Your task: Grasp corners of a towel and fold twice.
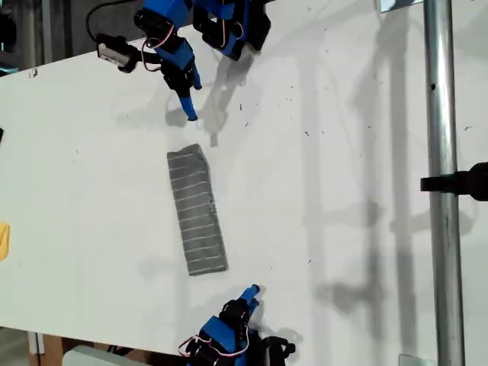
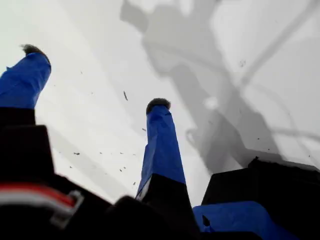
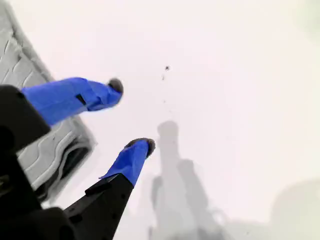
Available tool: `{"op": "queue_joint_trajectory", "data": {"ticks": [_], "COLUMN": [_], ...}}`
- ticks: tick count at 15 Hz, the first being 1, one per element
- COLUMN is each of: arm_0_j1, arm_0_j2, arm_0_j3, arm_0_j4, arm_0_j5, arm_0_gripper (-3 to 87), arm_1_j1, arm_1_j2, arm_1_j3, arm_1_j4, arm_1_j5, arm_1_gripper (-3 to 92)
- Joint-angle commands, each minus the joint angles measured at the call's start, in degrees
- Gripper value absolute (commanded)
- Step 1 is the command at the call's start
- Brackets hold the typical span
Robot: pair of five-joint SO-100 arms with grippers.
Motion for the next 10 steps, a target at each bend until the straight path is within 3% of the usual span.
{"op": "queue_joint_trajectory", "data": {"ticks": [1, 4, 7, 10], "arm_0_j1": [1.6, -1.8, -6.9, -7.9], "arm_0_j2": [18.9, 40.1, 39.7, 39.7], "arm_0_j3": [15.2, 24.8, 25.6, 25.6], "arm_0_j4": [-7.6, -1.1, -1.3, -1.3], "arm_0_j5": [1.0, 3.1, 6.8, 6.9], "arm_0_gripper": [-0.4, -0.5, 1.3, 2.6], "arm_1_j1": [0.3, 5.4, 9.9, 8.3], "arm_1_j2": [1.1, -4.4, -19.3, -43.4], "arm_1_j3": [0.2, 1.8, -3.8, -17.8], "arm_1_j4": [-1.6, -8.6, -19.6, -27.8], "arm_1_j5": [-0.2, -7.4, -15.1, -17.5], "arm_1_gripper": [40.4, 41.6, 41.1, 43.2]}}
